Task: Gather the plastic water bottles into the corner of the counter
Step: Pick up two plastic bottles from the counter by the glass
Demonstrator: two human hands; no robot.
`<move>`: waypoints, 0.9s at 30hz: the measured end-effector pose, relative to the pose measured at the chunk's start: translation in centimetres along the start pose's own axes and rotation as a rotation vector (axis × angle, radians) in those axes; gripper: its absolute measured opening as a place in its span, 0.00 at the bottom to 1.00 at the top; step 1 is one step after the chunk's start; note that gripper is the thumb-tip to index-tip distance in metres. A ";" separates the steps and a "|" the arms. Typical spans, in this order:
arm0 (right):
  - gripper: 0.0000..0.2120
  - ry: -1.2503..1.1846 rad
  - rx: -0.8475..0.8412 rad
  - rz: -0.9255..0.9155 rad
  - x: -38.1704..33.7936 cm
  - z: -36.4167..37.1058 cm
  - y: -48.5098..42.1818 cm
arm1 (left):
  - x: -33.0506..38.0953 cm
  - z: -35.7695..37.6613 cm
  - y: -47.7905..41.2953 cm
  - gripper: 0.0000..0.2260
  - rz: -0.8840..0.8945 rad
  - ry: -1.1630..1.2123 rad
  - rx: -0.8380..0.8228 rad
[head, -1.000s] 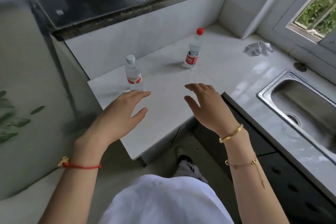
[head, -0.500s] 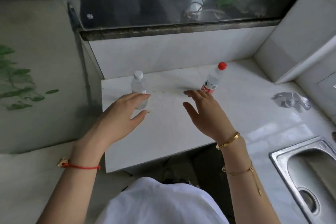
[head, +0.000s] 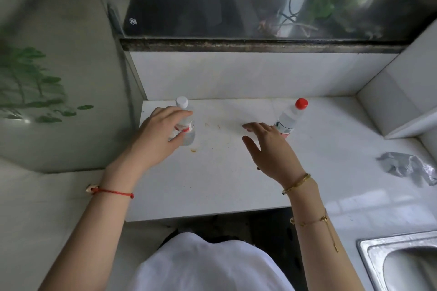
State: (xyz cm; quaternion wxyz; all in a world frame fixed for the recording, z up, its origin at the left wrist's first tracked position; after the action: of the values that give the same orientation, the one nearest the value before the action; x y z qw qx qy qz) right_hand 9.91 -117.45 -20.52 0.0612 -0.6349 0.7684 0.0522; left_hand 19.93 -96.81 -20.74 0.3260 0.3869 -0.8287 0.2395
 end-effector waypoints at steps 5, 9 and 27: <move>0.17 -0.010 -0.007 -0.003 0.1 0.7 -1.7 | -3.5 0.8 -4.3 0.26 -0.039 -0.088 -0.092; 0.17 -0.010 0.005 0.010 0.2 0.8 -3.0 | -6.2 1.8 -7.6 0.25 -0.084 -0.141 -0.157; 0.16 0.039 0.104 0.129 6.0 -0.5 -6.3 | -6.1 3.1 -11.9 0.13 -0.105 -0.068 -0.338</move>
State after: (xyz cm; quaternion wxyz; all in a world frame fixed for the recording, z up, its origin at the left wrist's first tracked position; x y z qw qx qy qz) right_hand 14.92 -124.54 -20.98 0.0758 -0.5811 0.8103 0.0037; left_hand 31.26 -102.81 -25.51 0.3703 0.3773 -0.8463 0.0661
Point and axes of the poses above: each hand's wrist, its own y-axis away from the middle knuckle, its own z-axis out of the palm, x = y × z, the point moved 7 cm from there along -y, towards the middle knuckle, and after that the axes turned 15 degrees about y, right-handed, at the moved point
